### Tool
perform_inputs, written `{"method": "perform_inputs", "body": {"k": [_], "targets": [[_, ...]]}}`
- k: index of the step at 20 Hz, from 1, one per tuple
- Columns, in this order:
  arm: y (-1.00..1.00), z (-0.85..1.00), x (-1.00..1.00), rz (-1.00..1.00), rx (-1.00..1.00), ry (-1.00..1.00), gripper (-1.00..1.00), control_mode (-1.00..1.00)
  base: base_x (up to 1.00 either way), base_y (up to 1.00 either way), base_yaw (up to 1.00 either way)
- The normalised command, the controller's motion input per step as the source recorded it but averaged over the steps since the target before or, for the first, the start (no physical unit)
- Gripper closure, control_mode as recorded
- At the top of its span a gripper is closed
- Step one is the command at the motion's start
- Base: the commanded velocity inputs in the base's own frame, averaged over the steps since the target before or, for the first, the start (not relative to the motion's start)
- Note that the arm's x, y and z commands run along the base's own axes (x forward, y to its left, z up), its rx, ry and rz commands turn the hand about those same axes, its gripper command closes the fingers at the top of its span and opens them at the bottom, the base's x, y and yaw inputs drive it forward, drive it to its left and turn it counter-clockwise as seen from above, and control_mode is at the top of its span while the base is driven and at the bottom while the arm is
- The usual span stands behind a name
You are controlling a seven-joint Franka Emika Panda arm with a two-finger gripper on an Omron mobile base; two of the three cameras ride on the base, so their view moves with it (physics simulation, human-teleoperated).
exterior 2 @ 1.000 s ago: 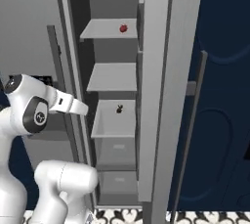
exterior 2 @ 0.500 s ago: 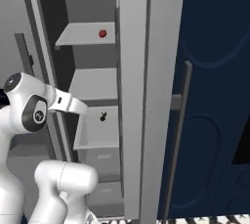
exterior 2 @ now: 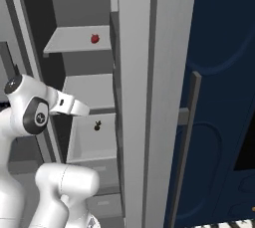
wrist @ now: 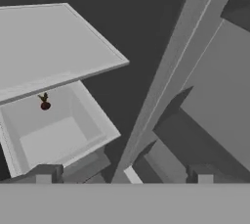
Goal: Take the strawberry from the fridge and place it on top of the pancake, located on the dining counter.
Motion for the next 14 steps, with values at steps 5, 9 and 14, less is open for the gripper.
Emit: {"method": "perform_inputs", "body": {"k": [5, 9, 14], "targets": [[0.0, 0.91, 0.19, 0.02, 0.15, -0.19, -1.0, -1.0, 0.0, 0.0, 0.0], [0.02, 1.0, 0.41, 0.08, 0.11, -0.17, -1.0, -1.0, 0.0, 0.0, 0.0], [0.32, 0.9, 0.53, 0.01, 0.04, -0.02, -1.0, -1.0, 0.0, 0.0, 0.0]]}}
